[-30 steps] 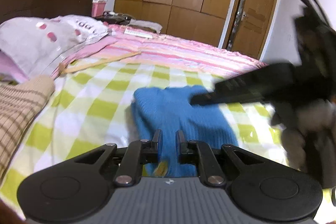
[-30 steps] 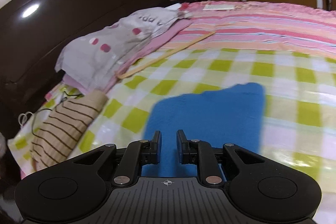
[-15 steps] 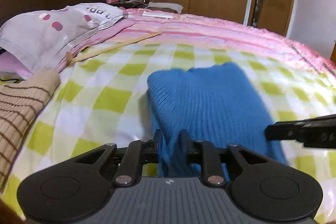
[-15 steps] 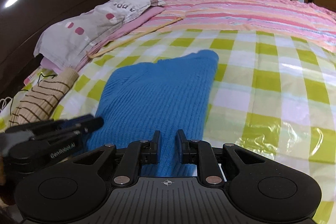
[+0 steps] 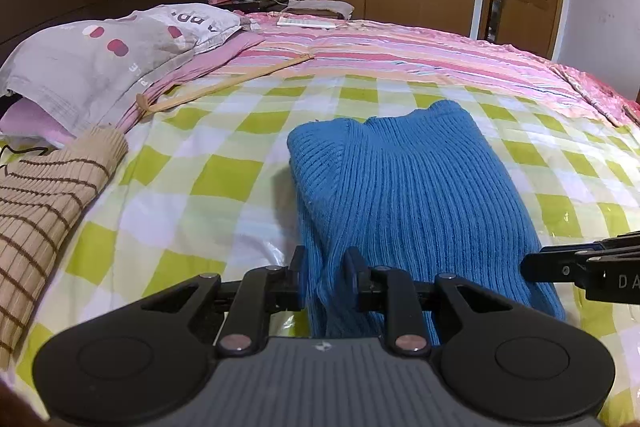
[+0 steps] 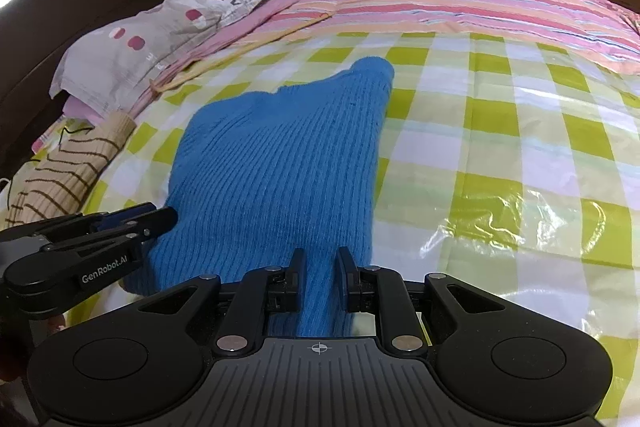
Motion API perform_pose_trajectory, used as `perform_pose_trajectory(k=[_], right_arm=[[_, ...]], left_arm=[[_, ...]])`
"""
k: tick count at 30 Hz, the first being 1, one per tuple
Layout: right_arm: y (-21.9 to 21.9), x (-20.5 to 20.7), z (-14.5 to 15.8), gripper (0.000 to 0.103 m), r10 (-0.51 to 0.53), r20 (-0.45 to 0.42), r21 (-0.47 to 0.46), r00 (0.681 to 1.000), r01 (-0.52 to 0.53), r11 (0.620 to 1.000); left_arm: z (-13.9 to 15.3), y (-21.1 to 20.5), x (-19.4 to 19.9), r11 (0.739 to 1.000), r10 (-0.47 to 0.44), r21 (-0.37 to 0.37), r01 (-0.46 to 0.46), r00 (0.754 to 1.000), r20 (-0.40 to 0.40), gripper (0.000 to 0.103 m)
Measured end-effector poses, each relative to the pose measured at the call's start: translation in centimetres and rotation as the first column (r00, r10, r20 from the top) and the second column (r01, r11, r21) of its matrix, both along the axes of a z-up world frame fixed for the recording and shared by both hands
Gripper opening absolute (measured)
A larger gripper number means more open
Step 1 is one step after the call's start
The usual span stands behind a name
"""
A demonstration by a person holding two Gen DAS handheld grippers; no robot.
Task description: Fold small clothes
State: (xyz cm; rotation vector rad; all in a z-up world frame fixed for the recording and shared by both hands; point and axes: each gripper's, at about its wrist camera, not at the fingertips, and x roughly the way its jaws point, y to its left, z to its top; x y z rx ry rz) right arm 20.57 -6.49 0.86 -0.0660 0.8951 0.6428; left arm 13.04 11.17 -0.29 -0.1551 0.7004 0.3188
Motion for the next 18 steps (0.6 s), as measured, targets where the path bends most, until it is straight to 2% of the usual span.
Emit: perform_pose_trajectory(k=[11, 18], right_arm=[[0.3, 0.0, 0.8, 0.018, -0.013, 0.015, -0.007, 1.000, 0.013, 1.000], [1.5, 1.7, 1.4, 0.024, -0.030, 0.046, 0.010, 0.998, 0.030, 1.000]], left_arm=[[-0.1, 0.4, -0.2, 1.000, -0.006, -0.022, 0.006, 1.000, 0.007, 0.030], [-0.3, 0.4, -0.1, 1.000, -0.014, -0.020, 0.015, 1.000, 0.007, 0.030]])
